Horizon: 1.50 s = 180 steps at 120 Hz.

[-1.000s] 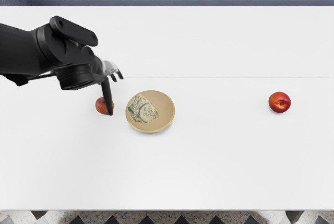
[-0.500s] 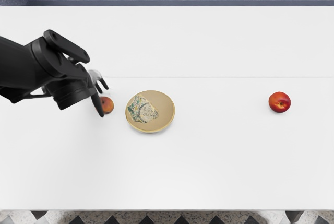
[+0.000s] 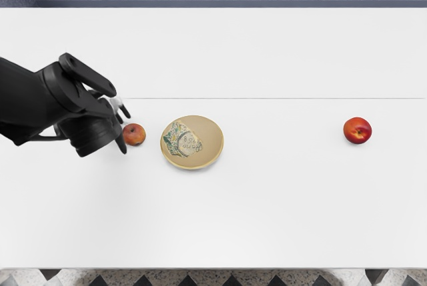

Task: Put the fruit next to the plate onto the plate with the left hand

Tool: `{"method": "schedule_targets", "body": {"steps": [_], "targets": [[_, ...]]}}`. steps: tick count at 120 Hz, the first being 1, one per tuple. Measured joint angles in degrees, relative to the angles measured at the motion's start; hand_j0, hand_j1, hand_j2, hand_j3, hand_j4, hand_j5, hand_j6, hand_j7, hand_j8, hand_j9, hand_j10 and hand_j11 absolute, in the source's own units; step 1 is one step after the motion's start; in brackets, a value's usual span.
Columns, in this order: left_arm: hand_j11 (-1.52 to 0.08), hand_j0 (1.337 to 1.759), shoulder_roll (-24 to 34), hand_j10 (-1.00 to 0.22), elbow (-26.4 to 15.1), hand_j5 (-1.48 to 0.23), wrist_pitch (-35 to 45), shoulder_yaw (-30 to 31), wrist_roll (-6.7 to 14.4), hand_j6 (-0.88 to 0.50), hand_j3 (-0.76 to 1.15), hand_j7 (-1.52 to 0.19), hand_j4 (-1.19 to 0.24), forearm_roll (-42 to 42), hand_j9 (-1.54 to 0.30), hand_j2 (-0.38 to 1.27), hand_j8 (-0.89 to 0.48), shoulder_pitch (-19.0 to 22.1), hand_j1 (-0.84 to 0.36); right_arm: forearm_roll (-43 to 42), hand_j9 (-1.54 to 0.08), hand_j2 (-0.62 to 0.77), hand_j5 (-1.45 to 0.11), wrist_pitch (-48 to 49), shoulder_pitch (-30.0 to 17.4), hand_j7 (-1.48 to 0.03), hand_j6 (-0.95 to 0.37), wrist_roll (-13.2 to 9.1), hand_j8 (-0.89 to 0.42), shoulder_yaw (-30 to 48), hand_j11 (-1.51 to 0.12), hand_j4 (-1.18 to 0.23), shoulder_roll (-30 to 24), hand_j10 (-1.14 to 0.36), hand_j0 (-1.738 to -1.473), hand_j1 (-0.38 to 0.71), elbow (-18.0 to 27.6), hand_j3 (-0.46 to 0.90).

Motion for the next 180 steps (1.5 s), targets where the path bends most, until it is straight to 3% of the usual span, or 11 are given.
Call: {"method": "schedule_targets", "body": {"steps": [155,180], "targets": [[-0.48,1.658,0.0,-0.37,2.3,-0.48,1.2,-4.0,0.5,-0.37,0.0,-0.48,-0.37,5.5,-0.48,0.07,-0.37,2.7,-0.09,0.0,0.0,0.0,0.0,0.0,0.0,0.0,0.0,0.0,0.0,0.0,0.0,0.0,0.0,0.0,-1.658,-0.35,0.0,0.0],[-0.55,1.658,0.0,-0.42,2.3,-0.55,1.2,-4.0,0.5,-0.42,0.0,-0.55,-0.42,5.5,-0.55,0.08,-0.42,3.3,-0.16,0.0,0.0,0.0,0.0,0.0,0.0,0.0,0.0,0.0,0.0,0.0,0.0,0.0,0.0,0.0,-1.658,-0.35,0.0,0.0]]}}
